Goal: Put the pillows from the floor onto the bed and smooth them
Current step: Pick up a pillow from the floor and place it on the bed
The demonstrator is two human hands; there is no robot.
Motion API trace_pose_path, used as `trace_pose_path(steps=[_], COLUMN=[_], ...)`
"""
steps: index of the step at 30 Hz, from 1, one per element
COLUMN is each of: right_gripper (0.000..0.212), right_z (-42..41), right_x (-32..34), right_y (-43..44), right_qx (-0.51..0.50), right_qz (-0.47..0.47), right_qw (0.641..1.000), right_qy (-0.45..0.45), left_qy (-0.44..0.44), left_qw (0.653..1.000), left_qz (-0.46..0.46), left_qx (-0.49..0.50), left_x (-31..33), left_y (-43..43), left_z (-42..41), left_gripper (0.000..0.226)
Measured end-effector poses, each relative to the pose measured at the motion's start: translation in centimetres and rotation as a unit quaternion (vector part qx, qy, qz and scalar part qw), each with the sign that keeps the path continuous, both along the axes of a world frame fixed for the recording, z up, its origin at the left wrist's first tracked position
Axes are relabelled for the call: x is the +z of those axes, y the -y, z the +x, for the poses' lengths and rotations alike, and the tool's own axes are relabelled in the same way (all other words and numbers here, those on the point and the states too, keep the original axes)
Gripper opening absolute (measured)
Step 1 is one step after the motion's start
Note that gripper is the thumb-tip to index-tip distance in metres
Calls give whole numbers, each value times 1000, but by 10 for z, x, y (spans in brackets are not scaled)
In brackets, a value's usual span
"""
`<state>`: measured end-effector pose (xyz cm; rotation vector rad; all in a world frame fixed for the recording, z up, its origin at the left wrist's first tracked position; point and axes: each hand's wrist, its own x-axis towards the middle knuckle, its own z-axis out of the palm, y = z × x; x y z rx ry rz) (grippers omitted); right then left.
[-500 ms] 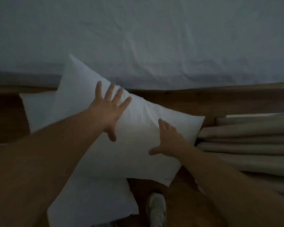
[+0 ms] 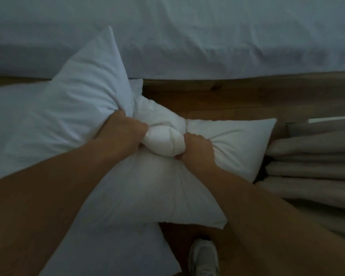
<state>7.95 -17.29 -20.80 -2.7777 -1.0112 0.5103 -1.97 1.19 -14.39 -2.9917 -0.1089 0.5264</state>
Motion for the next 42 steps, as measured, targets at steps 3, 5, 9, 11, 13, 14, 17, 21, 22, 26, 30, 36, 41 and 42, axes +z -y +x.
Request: trace_pose_path(steps=[3,5,9,11,13,14,17,21,22,26,30,36,41,42], right_gripper=[21,26,32,33,34,34,32,26,25,24,29,36,70,70], right_z=[-8,-11,4,28,58,74,122,173,188,253,326,456,501,500], right_x=[49,101,231,302,369,399,473,530,536,543,553,674,734,730], right_y=[19,31,17,-7,-33,-47,-85,-135,-149,-219,-291,-509,-630,-634], right_qx=[-17,-6,16,26,44,49,60,85,95,144,200,201,179,193], right_qz=[19,34,63,66,72,75,81,86,84,79,57,172,181,168], right_qw=[999,998,998,997,996,995,993,991,990,985,977,936,934,935], right_qy=[-36,-44,-1,24,35,37,53,62,59,55,55,231,249,244], left_qy=[29,45,62,99,142,159,203,199,200,209,220,423,441,428], left_qw=[995,990,986,982,976,973,966,972,971,963,952,855,808,814], left_qz=[-87,-121,-127,-122,-121,-119,-101,-37,-47,-55,-75,66,133,133], left_qx=[43,55,88,102,110,114,122,117,120,158,202,293,368,368], left_x=[42,85,202,265,322,349,424,483,489,485,487,589,658,656], left_y=[7,9,-6,-25,-46,-57,-85,-124,-135,-190,-250,-420,-533,-538], left_z=[-13,-19,-13,1,19,31,67,103,113,163,221,342,394,391], left_gripper=[16,18,19,17,18,18,20,42,42,41,46,36,61,62])
